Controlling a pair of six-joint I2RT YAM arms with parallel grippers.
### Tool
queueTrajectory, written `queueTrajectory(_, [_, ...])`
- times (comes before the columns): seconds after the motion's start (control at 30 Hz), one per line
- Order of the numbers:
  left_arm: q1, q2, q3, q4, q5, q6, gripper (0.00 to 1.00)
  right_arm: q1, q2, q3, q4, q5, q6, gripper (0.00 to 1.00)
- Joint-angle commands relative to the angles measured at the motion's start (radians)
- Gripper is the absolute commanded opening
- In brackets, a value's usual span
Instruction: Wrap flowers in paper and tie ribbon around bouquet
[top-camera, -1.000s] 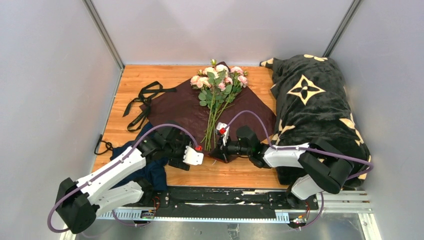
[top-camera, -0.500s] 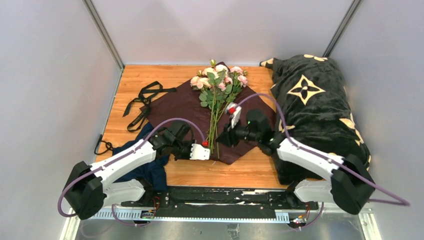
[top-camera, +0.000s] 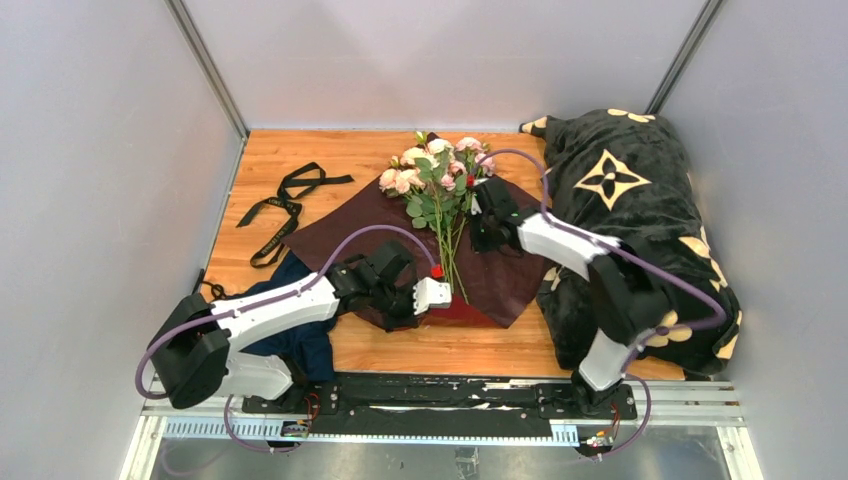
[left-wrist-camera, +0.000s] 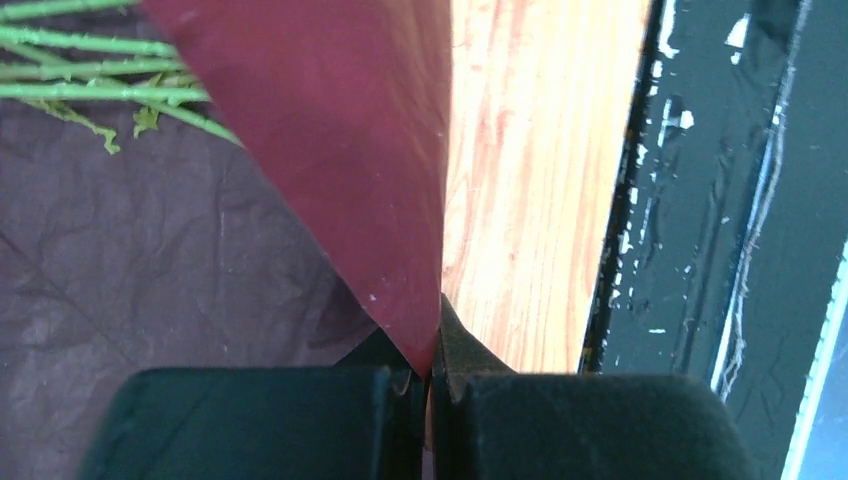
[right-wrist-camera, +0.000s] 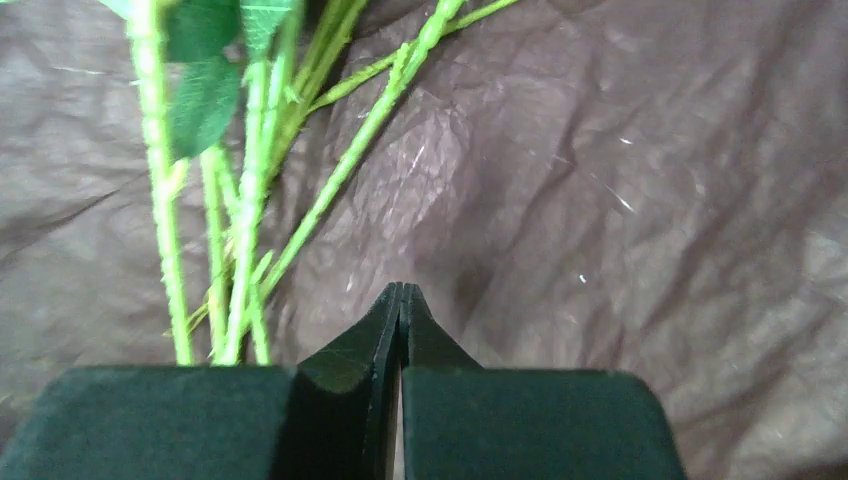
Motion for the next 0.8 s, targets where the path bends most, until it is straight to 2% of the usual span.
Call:
queueTrajectory(0.0, [0.005,0.055,0.030,0.085,-0.113,-0.169,0.00,0.062,0.152,0.098,-0.093,0.000,-0.053,0.00])
queueTrajectory(0.1, [0.036,0.087,0.037,0.097,-0.145,-0.283,0.00,0.112,0.143,0.083,-0.018,-0.067,-0.071,0.00])
queueTrajectory(0.17, [0.064,0.095,0.028,0.107,-0.161,-0.361,0.00,0.114,0.097,0.038,0.047,-0.164,-0.066,0.00])
queueTrajectory(0.2, [0.080,0.095,0.022,0.114,-0.187,-0.398,0.00,0.100,0.063,0.014,0.057,-0.226,-0.065,0.00])
queueTrajectory(0.3, [0.136,0.093,0.017,0.135,-0.215,-0.472,0.00,-0.043,-0.099,-0.111,0.047,-0.367,-0.042,0.04])
queueTrajectory(0.33, [0.148,0.093,0.013,0.149,-0.195,-0.475,0.00,-0.087,-0.166,-0.147,0.036,-0.384,-0.054,0.08])
queueTrajectory(0.43, [0.152,0.093,-0.015,0.200,-0.158,-0.477,0.00,-0.127,-0.336,-0.215,-0.025,-0.450,-0.144,0.35])
queueTrajectory(0.53, [0.152,0.092,-0.037,0.228,-0.107,-0.493,0.00,-0.124,-0.438,-0.273,-0.052,-0.652,-0.165,0.47])
queueTrajectory(0.6, [0.152,0.095,-0.040,0.223,-0.098,-0.489,0.01,-0.119,-0.508,-0.350,0.013,-0.764,-0.155,0.59])
queueTrajectory(0.67, [0.155,0.100,-0.037,0.215,-0.087,-0.479,0.01,-0.108,-0.583,-0.442,0.143,-0.827,-0.115,0.65])
queueTrajectory(0.77, [0.158,0.109,-0.024,0.201,-0.059,-0.472,0.00,-0.084,-0.641,-0.531,0.282,-0.846,-0.053,0.66])
